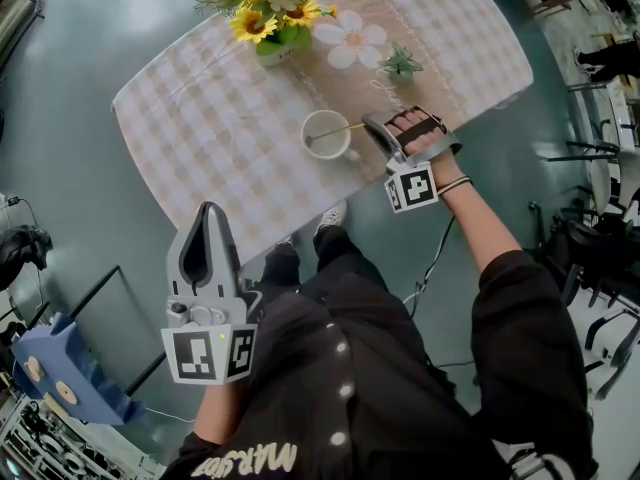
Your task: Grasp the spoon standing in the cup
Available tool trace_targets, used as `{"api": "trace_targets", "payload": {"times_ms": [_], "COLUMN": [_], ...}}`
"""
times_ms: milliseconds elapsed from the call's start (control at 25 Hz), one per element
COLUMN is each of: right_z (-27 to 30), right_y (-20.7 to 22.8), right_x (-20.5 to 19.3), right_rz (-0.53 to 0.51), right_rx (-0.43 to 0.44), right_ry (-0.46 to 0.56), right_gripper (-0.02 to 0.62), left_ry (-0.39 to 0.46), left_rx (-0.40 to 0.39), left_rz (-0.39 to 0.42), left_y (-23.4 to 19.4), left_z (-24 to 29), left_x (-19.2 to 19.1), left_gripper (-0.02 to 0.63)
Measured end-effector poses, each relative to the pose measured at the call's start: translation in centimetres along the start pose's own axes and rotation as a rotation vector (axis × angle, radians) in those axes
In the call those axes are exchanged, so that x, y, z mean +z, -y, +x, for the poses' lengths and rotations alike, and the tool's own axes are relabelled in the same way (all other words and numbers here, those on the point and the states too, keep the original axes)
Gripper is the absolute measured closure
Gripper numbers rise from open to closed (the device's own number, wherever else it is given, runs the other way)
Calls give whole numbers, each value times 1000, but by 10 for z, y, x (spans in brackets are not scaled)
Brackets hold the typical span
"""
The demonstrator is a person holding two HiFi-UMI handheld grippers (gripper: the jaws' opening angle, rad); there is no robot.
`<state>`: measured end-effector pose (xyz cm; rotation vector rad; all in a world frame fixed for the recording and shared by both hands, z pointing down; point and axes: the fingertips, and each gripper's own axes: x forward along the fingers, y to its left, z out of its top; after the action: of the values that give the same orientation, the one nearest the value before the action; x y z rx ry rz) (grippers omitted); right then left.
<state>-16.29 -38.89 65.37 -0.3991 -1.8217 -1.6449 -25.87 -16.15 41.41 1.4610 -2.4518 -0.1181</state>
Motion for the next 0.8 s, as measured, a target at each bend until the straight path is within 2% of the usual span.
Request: {"api": "trace_targets", "payload": {"times_ms": [120,320,520,800], "right_z": [0,-5,-11,-25], "right_y": [-1,-2,-4,9], "right_x": [-4,-7,-11,-8], "right_rz": [-38,-42,-41,-8], "right_rx": [8,25,40,17], "right_ry": [-20,-33,-49,-49], "right_gripper": [567,583,591,591], "left_ry": [4,15,31,59], "left_rx": [-3,-6,-19,-41], "left_rz": [1,4,10,24], "left_y": [1,2,4,7], "left_z": [0,0,1,2], "left_x": [1,5,14,24], "left_gripper": [594,594,594,594]}}
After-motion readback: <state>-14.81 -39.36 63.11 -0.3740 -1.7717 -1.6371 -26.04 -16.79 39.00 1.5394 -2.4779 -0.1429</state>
